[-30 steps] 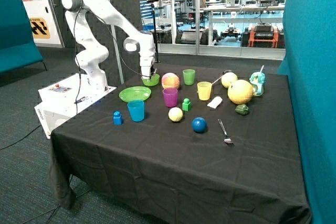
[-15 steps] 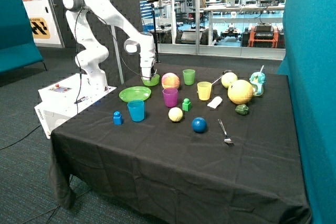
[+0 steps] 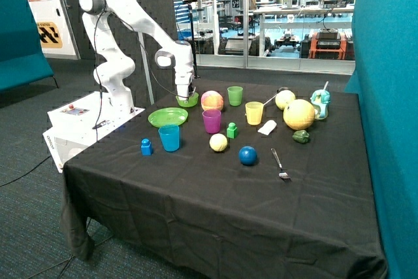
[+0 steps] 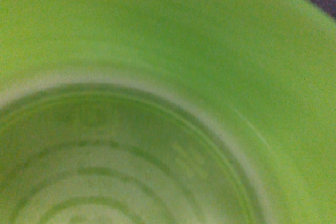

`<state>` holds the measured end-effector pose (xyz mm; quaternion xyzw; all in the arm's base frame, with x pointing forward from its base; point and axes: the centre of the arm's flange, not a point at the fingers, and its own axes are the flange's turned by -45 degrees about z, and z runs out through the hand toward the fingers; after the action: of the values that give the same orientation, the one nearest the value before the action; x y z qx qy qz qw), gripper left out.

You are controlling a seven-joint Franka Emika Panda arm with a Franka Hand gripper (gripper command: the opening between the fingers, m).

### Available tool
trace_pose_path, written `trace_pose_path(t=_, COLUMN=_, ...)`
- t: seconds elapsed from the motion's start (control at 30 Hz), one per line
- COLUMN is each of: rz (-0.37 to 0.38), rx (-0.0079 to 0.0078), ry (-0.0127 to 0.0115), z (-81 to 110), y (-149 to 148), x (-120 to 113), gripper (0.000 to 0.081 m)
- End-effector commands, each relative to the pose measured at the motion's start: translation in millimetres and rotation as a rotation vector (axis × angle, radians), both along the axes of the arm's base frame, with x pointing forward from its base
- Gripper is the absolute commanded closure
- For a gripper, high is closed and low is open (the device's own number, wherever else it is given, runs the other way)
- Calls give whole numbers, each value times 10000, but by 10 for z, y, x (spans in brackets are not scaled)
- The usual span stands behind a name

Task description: Place the bowl on the plate and the cup in the bowl matching the color

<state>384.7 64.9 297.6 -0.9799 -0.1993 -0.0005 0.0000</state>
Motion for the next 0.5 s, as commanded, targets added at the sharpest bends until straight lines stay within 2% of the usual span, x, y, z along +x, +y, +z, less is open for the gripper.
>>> trace_pose_path(t=0.0, rz=20, rx=-3, ry=10, z=-21, y=37, x=21, gripper=808)
trace_pose_path(t=0.47, rz=1, rx=-3, ry=10, z=-30, y=37, x=48, gripper=808)
